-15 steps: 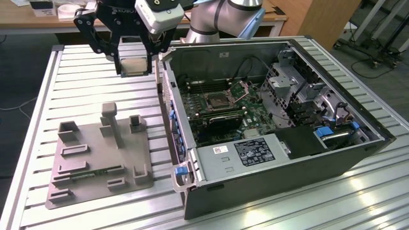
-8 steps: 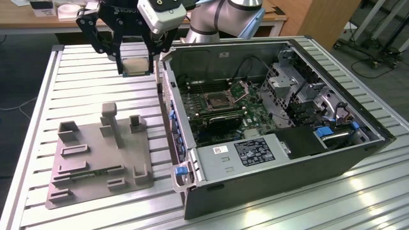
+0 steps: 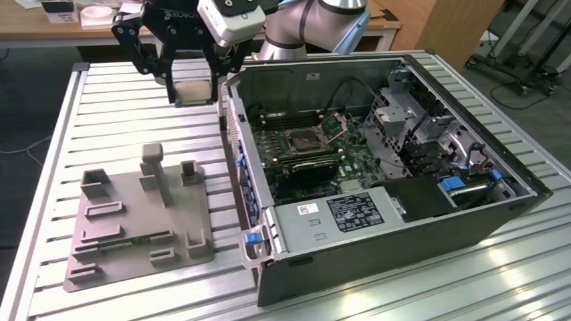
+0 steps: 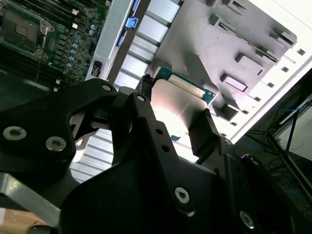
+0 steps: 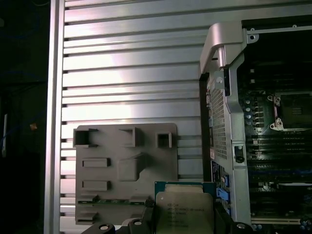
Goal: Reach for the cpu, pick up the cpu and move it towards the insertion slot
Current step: 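Pick up the cpu and move it towards the insertion slot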
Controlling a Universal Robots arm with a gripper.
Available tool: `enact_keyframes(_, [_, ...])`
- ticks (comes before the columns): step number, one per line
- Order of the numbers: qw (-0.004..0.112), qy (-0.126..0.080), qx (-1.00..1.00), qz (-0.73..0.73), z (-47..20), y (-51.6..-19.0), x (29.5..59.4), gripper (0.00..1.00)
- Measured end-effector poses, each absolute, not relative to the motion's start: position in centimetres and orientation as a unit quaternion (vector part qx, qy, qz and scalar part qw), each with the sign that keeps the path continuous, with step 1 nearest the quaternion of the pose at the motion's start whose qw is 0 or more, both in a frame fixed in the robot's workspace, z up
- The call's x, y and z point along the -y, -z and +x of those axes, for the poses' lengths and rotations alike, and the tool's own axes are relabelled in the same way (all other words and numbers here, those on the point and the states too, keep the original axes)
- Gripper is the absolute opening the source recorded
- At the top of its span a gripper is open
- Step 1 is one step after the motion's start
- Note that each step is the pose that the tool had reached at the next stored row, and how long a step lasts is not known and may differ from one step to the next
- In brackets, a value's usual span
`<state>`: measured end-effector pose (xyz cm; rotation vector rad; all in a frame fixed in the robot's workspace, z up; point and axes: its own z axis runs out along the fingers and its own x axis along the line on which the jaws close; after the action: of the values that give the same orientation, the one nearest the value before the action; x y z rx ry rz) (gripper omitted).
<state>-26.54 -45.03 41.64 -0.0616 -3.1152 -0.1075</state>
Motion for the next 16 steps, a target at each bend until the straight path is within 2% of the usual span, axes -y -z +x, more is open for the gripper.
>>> enact_keyframes(16, [0.012, 0.035, 0.999, -0.020, -25.96, -41.63, 45.03, 0.54])
